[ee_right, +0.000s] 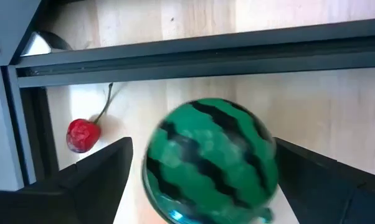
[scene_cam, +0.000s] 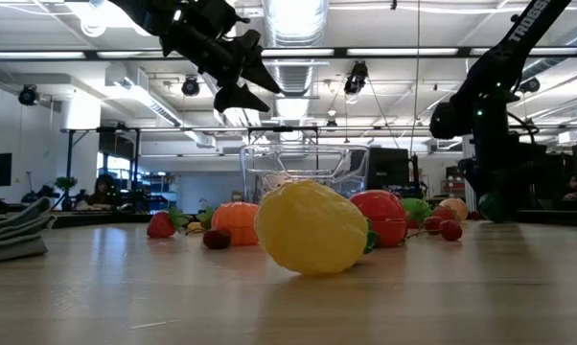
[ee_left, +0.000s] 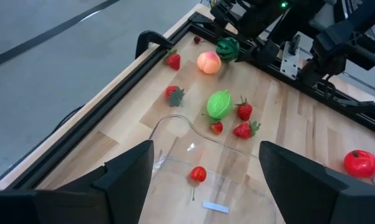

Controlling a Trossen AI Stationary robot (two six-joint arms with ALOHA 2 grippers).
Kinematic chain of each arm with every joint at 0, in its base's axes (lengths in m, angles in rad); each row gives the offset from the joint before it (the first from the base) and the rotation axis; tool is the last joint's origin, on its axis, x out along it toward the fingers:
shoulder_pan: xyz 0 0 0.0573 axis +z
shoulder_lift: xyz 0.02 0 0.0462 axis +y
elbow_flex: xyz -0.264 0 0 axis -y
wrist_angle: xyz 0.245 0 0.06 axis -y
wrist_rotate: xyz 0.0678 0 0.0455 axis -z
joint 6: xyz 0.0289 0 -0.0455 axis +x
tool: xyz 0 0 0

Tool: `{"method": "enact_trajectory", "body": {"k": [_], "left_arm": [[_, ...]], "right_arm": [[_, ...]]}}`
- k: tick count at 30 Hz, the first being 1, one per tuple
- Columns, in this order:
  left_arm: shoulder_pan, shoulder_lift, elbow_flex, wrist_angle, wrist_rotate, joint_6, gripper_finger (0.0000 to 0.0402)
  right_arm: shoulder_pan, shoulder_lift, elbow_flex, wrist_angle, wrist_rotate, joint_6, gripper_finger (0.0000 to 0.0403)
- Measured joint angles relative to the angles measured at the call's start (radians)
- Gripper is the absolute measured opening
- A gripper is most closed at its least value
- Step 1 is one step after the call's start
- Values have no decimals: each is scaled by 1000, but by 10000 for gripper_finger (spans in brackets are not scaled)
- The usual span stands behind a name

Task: Pick and placing Produce into tupperware
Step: Put the green watermelon into the transparent container

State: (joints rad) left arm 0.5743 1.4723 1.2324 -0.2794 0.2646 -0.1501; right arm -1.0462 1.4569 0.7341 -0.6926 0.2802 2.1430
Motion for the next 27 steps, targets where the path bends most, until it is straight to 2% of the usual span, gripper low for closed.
{"method": "enact_trajectory", "body": {"k": [4, 15, 27], "left_arm": [[2, 0, 0, 1, -3, 0, 276], [3, 0, 0, 1, -2, 0, 277], [2, 0, 0, 0, 0, 0, 276]], "right_arm": [[0, -2, 0, 2, -22, -10, 351], [0, -3, 2, 2, -44, -34, 282], [1, -26, 17, -5, -52, -90, 276]]}}
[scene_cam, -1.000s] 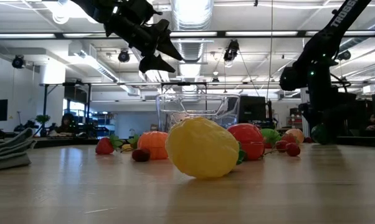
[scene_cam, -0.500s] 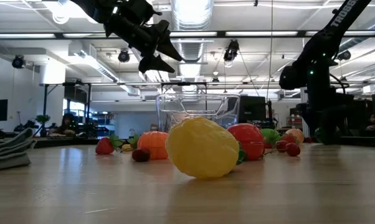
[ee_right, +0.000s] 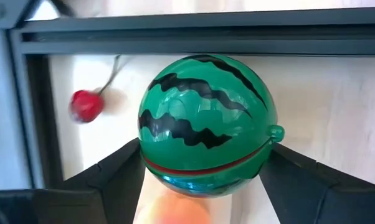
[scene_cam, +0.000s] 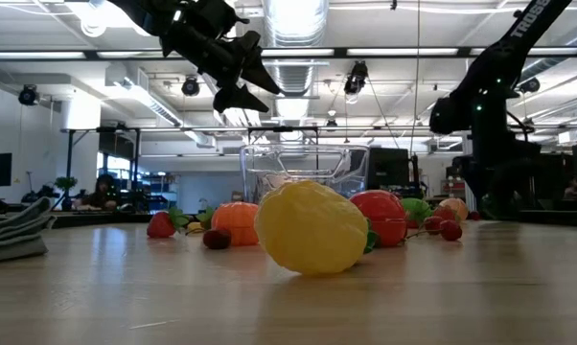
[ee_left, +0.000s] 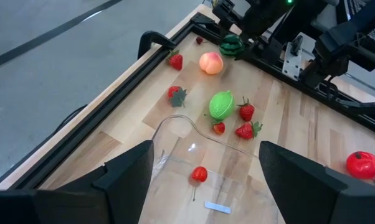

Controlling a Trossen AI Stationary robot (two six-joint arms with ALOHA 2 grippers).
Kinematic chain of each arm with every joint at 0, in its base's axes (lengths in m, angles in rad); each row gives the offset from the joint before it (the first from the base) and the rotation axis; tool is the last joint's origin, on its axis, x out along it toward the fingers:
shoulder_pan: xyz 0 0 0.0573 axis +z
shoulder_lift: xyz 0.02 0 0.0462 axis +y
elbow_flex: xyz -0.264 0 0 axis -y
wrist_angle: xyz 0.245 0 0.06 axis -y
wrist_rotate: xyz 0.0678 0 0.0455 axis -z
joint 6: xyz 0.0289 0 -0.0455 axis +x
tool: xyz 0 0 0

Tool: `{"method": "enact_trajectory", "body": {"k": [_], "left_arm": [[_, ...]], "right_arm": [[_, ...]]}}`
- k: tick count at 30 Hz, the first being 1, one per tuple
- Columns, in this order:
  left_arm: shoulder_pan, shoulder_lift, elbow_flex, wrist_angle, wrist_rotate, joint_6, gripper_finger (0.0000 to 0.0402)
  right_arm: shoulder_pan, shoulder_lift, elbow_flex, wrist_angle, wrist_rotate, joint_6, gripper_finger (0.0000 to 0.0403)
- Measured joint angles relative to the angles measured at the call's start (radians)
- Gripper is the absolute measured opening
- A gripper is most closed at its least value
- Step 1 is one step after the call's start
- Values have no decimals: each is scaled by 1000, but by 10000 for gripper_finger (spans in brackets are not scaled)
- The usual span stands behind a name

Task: Pick and placing Produce into tupperware
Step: Put the green watermelon into the transparent container

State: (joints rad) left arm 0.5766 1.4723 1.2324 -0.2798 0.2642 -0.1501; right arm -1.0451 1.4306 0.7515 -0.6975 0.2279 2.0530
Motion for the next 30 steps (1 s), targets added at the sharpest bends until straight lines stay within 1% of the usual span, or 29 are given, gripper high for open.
{"method": "enact_trajectory", "body": {"k": [6, 12, 17, 20, 22, 24, 27, 30], "left_arm": [[0, 0, 0, 0, 0, 0, 277], [0, 0, 0, 0, 1, 1, 277], [0, 0, 0, -10, 1, 26, 277], [0, -2, 0, -56, 0, 37, 277], [0, -3, 0, -97, 0, 34, 277], [0, -12, 0, -155, 0, 28, 277], [0, -38, 0, -238, 0, 25, 277], [-1, -77, 0, -303, 0, -6, 277]], "right_arm": [[32, -28, 45, -3, 16, -121, 278], [146, -37, 126, -6, 13, -326, 276], [318, -37, 238, -5, 0, -522, 278], [440, -38, 304, -12, 0, -566, 278], [520, -38, 341, -14, 0, -594, 278], [601, -31, 374, -15, -1, -655, 278], [705, -10, 420, -13, -38, -762, 278], [799, 30, 458, 8, -71, -828, 278]]}}
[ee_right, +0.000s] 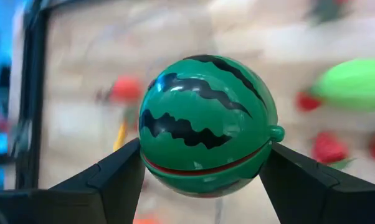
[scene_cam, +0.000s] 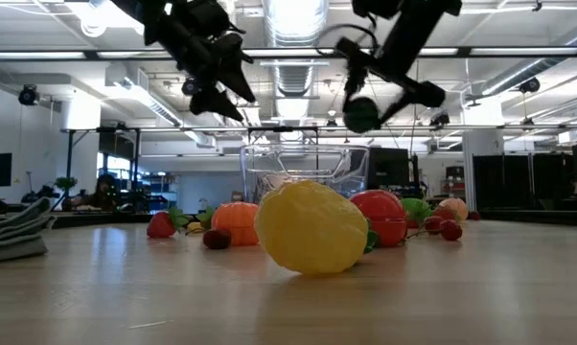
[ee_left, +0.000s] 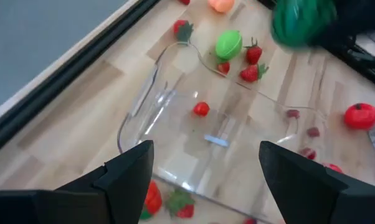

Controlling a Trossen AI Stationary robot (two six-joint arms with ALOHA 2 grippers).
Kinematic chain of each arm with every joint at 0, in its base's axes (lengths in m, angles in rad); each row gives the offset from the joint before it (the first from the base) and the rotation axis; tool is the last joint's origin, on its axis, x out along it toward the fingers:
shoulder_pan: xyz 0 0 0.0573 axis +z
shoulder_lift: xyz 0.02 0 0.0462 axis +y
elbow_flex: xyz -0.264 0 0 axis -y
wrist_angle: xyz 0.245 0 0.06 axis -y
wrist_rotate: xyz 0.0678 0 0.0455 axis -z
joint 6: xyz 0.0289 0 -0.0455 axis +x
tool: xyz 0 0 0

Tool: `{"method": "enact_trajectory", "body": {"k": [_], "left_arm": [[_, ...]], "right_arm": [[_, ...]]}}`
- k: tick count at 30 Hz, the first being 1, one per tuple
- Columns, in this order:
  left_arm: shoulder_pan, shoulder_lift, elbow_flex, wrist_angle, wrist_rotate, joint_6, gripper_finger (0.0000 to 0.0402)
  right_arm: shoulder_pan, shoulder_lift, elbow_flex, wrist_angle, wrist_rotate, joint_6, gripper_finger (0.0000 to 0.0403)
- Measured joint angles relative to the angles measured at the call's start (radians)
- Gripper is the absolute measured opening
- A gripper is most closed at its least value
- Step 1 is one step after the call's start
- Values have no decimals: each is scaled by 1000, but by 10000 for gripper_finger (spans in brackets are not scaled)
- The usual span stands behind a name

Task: Pick and placing Produce into tupperware
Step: Put the green watermelon into the transparent container, then put the red cherry into the transparent container

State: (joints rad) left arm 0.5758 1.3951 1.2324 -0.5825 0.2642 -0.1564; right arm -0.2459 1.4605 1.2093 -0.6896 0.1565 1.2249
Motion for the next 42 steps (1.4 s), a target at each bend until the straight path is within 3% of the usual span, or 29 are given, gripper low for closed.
{"method": "enact_trajectory", "body": {"k": [6, 14, 22, 31, 37, 42], "left_arm": [[-2, -154, -2, -96, -17, -66, 277], [-2, -354, -17, -110, -37, -179, 277], [-7, -477, -85, -115, -37, -182, 277], [-7, -511, -183, -118, -34, -182, 277], [-6, -474, -255, -108, -34, -178, 277], [-6, -420, -296, -9, -33, -179, 277]], "right_arm": [[116, 136, 82, 25, -3, -107, 279], [144, 299, 224, 2, -3, -304, 279], [155, 400, 361, -207, 88, -432, 294], [156, 485, 509, -221, 99, -463, 360], [156, 498, 612, -252, 111, -463, 365], [155, 491, 735, -466, 223, -504, 365]]}}
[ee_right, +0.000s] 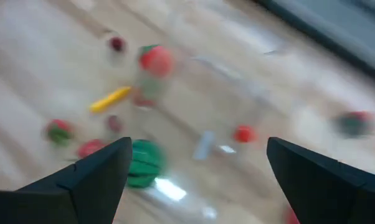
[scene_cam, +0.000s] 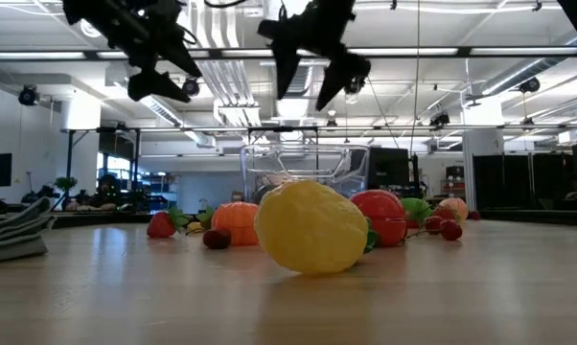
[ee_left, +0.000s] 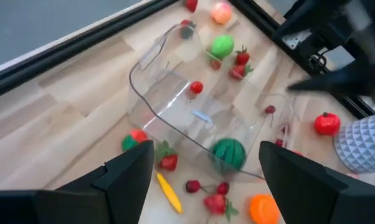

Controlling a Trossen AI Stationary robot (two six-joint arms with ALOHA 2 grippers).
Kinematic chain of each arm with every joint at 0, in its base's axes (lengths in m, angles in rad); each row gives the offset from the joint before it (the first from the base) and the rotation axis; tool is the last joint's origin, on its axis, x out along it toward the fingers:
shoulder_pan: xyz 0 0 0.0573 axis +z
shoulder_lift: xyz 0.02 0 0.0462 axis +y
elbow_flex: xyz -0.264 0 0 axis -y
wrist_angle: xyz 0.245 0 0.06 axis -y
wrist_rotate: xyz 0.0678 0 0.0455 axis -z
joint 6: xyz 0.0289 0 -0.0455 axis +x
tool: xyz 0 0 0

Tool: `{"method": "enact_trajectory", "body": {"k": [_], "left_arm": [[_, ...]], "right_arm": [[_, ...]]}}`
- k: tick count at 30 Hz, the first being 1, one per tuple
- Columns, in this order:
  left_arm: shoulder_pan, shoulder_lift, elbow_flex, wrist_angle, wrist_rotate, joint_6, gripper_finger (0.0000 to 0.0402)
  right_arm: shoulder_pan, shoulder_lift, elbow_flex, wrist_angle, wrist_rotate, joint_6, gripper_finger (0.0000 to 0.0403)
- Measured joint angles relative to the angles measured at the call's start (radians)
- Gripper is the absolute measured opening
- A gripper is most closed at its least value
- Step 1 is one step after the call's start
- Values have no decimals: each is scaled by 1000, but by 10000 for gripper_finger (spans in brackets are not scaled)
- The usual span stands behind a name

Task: Pick and placing Produce into tupperware
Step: Put the red cherry into the transparent container

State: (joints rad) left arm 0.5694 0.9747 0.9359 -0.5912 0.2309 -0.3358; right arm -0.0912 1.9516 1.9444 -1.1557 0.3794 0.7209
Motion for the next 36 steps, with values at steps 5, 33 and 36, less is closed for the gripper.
{"method": "enact_trajectory", "body": {"k": [5, 33, 36], "left_arm": [[-1, 43, -2, -11, 156, -99, 277], [-42, 244, -160, -127, -286, 663, 277], [-42, 266, -160, -71, -283, 680, 277]], "right_arm": [[-5, 0, 86, -254, 57, 133, 365], [-5, -1, 49, -383, 5, 201, 365], [-5, -1, 48, -382, 6, 187, 365]]}}
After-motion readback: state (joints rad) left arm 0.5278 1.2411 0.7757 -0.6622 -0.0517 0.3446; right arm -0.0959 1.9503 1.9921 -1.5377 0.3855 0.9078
